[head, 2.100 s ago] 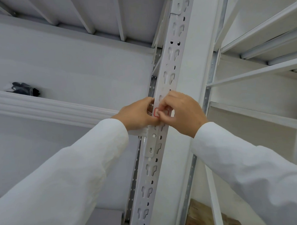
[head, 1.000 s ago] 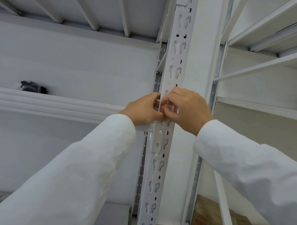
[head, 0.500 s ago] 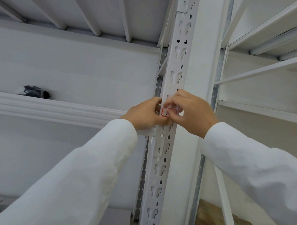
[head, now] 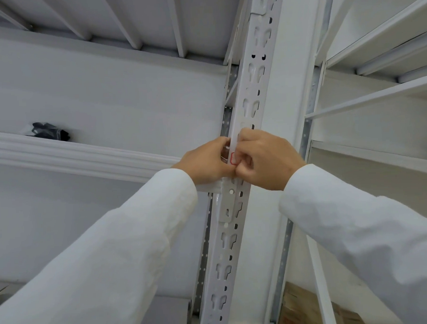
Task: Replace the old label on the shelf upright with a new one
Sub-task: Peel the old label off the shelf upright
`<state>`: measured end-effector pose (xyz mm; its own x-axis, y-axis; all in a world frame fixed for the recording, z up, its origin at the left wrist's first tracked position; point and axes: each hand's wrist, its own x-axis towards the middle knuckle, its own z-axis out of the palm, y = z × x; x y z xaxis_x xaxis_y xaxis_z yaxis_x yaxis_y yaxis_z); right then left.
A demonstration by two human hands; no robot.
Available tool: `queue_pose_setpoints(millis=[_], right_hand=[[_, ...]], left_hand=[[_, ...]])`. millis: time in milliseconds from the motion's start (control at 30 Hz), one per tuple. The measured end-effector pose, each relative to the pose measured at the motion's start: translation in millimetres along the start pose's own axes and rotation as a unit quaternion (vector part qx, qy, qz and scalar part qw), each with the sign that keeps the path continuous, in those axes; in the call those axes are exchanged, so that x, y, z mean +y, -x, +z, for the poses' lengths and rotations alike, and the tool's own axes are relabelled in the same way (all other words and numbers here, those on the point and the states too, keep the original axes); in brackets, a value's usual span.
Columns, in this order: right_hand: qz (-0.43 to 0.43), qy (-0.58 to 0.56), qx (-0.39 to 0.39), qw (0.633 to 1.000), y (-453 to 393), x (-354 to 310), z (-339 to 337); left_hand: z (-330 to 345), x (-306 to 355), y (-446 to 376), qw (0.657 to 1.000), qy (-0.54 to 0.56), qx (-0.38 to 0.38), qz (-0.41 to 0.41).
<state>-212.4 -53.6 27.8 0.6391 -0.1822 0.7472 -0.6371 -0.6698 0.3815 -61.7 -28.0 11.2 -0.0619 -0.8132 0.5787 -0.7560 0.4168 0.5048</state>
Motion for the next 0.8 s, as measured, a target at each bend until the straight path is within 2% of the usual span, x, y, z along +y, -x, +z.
queue_pose_setpoints(millis=[67,133,433,600,800], right_hand=[[0.022,-0.052,0.031,0.998,1.4,4.0,-1.5],[0.024,-0.05,0.055,0.997,3.3,7.2,-1.7],[-0.048,0.071,0.069,0.994,-7.5,6.5,-0.4],[-0.115,0.149,0.049,0.981,-16.5,4.2,-4.6],[-0.154,0.224,0.044,0.961,-28.0,3.7,-2.1]], left_hand=[[0.0,-0.7,1.2,1.0,0.006,0.005,-0.001],[0.3,-0.8,1.9,1.0,0.006,0.006,-0.004],[0.8,-2.6,1.1,1.0,0.004,0.002,-0.001],[1.0,-2.8,0.0,1.0,0.008,0.0,0.002],[1.4,-2.4,-0.5,1.0,-0.002,0.007,0.004]])
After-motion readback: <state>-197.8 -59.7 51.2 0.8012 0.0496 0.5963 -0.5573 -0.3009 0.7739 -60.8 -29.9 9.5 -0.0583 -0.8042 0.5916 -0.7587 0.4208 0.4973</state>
